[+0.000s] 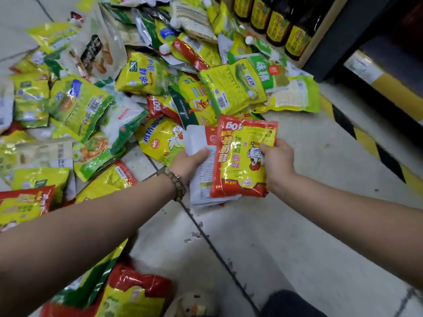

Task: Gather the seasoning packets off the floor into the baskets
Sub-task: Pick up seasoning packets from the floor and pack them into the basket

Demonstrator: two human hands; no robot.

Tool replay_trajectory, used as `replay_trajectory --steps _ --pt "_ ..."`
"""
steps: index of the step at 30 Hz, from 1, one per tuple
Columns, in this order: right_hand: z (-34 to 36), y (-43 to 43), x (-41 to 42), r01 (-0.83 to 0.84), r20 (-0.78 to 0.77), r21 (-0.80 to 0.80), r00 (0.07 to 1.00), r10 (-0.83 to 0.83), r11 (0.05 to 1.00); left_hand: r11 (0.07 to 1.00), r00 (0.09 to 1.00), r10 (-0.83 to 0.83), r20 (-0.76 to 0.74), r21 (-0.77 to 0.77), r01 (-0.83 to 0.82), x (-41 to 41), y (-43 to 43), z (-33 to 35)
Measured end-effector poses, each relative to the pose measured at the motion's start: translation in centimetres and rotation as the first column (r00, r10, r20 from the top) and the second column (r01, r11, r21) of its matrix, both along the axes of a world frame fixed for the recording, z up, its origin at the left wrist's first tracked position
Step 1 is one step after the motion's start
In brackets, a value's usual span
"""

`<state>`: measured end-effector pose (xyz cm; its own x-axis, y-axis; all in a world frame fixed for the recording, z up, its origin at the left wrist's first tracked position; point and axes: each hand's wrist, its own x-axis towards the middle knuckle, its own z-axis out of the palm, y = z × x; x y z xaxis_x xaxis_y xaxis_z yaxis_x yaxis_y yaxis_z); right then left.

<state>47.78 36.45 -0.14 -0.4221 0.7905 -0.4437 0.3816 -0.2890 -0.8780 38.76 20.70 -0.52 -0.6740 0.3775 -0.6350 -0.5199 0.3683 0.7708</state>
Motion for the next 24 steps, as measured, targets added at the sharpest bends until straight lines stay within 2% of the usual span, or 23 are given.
replay_trajectory --steps 2,4,7,11,13,15,20,24 --pt "-1.2 -1.8 -1.1 -0.085 0.029 -0.011 0.996 0.086 0.996 1.0 0.995 0.011 0.103 -0.004 -0.01 -0.2 -0.1 0.1" --pt "-1.9 -3.4 -2.1 -0.132 0.042 -0.039 0.99 0.134 0.99 1.0 0.99 -0.016 0.141 -0.019 0.019 -0.4 -0.3 0.1" --pt "-2.8 -5.0 -3.2 -0.167 0.042 -0.082 0.984 0.17 0.983 0.996 0.996 -0.058 0.073 -0.063 0.063 -0.3 -0.8 -0.1" --pt "-4.1 -4.1 -2.8 -0.093 0.164 -0.117 0.98 0.112 0.989 0.985 1.0 0.012 -0.014 -0.171 -0.014 -0.8 -2.3 -0.7" --pt "-4.4 -2.9 -1.6 0.009 0.279 -0.214 0.959 0.052 0.977 0.981 0.997 0.071 -0.015 -0.182 -0.072 -1.5 -3.5 -1.0" --pt "-5.6 -2.1 -0.7 0.028 0.329 -0.327 0.94 0.086 0.944 0.974 0.996 0.093 -0.017 -0.208 -0.095 -2.1 -4.7 -1.2" --pt "-6.3 -3.0 -2.1 0.03 0.325 -0.426 0.938 0.122 0.904 0.96 0.999 0.054 0.001 -0.276 -0.052 -2.2 -6.0 -2.2" --pt "-7.2 -3.1 -3.4 0.033 0.319 -0.401 0.942 0.105 0.916 0.961 0.999 0.047 0.02 -0.275 -0.04 -2.1 -5.9 -2.1"
